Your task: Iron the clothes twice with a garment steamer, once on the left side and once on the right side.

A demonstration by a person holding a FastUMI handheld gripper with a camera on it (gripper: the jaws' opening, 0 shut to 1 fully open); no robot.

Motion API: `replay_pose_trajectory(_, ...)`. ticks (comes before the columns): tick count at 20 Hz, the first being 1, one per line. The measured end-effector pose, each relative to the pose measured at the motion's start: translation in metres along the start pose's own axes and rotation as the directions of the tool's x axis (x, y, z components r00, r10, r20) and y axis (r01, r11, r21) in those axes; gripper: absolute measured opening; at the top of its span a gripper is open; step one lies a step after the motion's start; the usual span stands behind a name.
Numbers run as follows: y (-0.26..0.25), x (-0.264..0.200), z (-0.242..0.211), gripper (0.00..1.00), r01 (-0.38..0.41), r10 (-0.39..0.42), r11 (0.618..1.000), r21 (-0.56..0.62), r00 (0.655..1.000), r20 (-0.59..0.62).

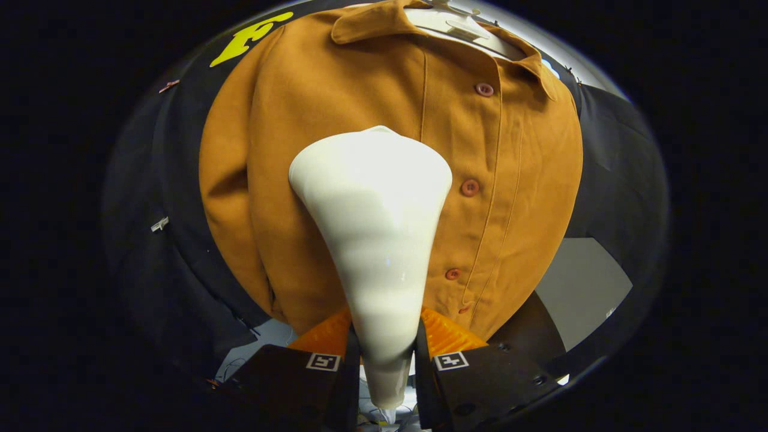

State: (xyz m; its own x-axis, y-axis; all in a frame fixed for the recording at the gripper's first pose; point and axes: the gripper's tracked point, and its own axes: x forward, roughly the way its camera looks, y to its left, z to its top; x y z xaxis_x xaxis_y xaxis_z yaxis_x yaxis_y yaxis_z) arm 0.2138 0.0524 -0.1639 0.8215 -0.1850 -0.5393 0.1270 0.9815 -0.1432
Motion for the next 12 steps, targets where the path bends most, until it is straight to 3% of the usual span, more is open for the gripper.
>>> replay_pose_trajectory(12, -0.001, 0.015, -0.091, 0.42, -0.024, 0.02, 1.0, -0.02, 0.982, -0.187)
